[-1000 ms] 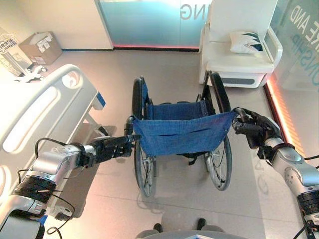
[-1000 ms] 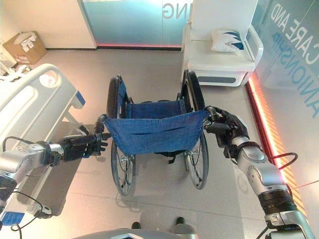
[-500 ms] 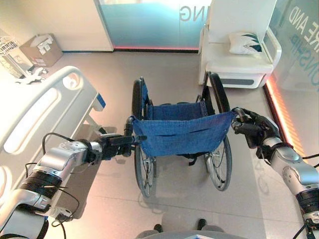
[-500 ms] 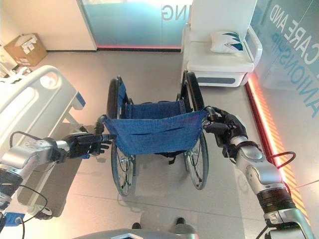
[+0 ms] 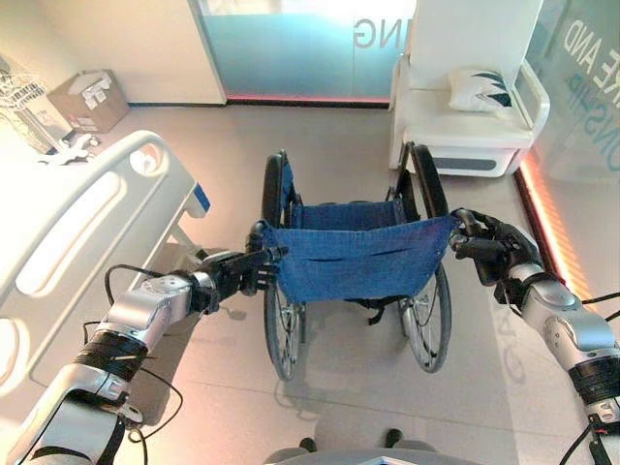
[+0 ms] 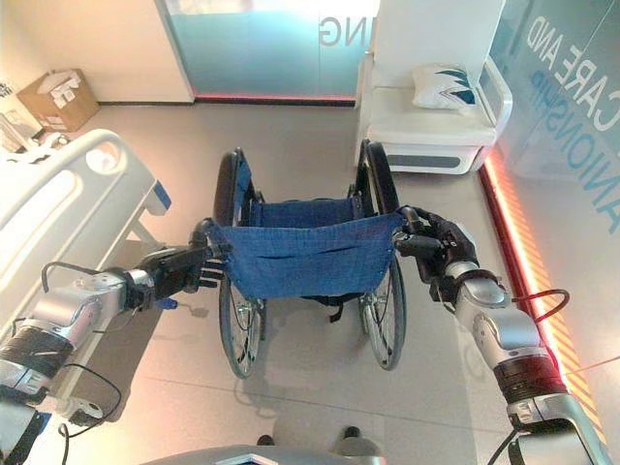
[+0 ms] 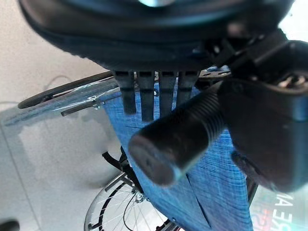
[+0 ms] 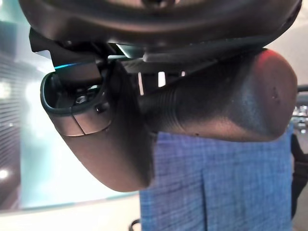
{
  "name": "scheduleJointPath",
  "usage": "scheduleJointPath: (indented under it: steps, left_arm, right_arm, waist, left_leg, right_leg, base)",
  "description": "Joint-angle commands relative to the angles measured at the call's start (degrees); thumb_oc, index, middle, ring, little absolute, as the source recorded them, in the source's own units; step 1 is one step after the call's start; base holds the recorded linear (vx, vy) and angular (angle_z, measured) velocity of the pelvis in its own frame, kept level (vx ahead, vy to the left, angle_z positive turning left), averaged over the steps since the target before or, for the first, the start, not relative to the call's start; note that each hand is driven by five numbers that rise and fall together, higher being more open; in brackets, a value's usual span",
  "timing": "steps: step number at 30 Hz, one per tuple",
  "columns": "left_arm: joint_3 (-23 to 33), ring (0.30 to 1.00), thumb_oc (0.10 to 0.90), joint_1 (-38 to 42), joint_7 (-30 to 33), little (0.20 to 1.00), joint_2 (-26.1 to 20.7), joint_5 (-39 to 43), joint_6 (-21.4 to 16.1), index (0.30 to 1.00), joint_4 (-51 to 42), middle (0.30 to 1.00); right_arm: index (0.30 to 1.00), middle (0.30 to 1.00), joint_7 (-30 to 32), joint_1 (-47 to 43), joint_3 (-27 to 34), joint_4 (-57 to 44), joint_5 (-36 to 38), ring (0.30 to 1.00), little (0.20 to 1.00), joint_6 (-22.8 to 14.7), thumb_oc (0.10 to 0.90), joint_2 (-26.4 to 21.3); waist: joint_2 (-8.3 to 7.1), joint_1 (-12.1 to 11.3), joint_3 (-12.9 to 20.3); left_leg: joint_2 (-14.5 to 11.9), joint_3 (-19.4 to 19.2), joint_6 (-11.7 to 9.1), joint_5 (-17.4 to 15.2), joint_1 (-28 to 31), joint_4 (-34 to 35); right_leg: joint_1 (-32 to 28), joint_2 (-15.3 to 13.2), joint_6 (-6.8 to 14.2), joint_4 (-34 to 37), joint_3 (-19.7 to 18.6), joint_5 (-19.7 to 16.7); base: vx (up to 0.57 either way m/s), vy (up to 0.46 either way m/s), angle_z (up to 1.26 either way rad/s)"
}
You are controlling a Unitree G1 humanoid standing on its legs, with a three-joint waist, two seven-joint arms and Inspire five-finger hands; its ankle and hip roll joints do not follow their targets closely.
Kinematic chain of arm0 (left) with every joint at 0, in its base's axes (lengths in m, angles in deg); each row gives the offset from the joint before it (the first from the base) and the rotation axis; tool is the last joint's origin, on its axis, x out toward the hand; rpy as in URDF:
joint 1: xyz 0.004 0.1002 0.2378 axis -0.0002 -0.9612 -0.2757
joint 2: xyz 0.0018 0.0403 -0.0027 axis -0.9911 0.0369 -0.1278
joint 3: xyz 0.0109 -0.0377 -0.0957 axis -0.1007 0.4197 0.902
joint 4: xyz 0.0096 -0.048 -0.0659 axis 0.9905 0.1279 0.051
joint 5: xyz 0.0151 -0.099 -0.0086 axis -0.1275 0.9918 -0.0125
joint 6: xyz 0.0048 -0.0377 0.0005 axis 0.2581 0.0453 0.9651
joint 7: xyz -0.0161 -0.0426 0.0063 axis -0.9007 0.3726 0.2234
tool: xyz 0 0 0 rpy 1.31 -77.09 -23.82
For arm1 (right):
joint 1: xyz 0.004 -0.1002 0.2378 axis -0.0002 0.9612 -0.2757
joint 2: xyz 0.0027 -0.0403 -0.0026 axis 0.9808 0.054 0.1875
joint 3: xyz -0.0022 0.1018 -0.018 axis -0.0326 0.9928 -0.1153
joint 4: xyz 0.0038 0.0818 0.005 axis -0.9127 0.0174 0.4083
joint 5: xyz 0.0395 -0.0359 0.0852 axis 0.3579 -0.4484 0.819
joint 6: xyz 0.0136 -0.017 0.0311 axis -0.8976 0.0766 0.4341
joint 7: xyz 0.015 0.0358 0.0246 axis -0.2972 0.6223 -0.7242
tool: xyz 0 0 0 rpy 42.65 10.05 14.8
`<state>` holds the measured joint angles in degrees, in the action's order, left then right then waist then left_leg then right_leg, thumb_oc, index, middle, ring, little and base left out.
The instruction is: Push the wheelchair next to the bed
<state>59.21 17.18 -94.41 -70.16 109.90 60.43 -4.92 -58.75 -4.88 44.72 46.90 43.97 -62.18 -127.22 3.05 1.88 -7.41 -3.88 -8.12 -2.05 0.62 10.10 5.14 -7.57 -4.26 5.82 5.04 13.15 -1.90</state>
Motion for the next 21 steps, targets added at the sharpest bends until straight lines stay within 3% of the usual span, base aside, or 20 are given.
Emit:
scheduleJointPath:
  steps: [1,10,21]
  left_arm:
    - [-4.6,0.3,0.4,9.5,1.6,0.3,4.0,-3.0,-5.1,0.3,3.7,0.3]
    - [-5.6,0.3,0.4,9.3,3.4,0.3,7.0,-4.4,-5.5,0.3,5.3,0.3]
    - [-3.7,0.3,0.4,7.7,8.1,0.3,9.9,1.3,-6.5,0.3,6.1,0.3]
  right_arm:
    - [0.3,0.3,-7.4,-4.8,-8.5,-4.6,-0.6,0.3,0.3,-1.7,0.4,3.6]
    - [0.3,0.3,-7.9,-6.8,-9.8,-2.2,-2.3,0.3,0.3,-0.3,0.4,3.9]
    - [0.3,0.3,-6.4,-9.2,-10.0,1.4,-4.2,0.3,0.3,0.3,0.4,5.3]
  waist:
    - [-2.77,1.4,1.9]
    - [-3.65,0.8,1.3]
    - [-4.13,-0.3,0.8]
  left_leg:
    - [3.6,-3.2,0.5,-1.0,-3.9,-1.7]
    - [4.4,-2.2,1.1,-2.3,-3.8,-3.6]
    - [6.3,-1.3,2.6,-4.6,-3.5,-6.5]
  right_leg:
    - [1.5,1.8,-0.3,-4.6,1.3,4.5]
    - [1.2,1.6,-0.4,-5.2,1.1,4.6]
    - [0.7,0.5,0.1,-6.5,0.7,4.6]
  base:
    - [0.0,0.0,0.0]
    - [0.04,0.017,-0.01]
    - [0.06,0.058,-0.01]
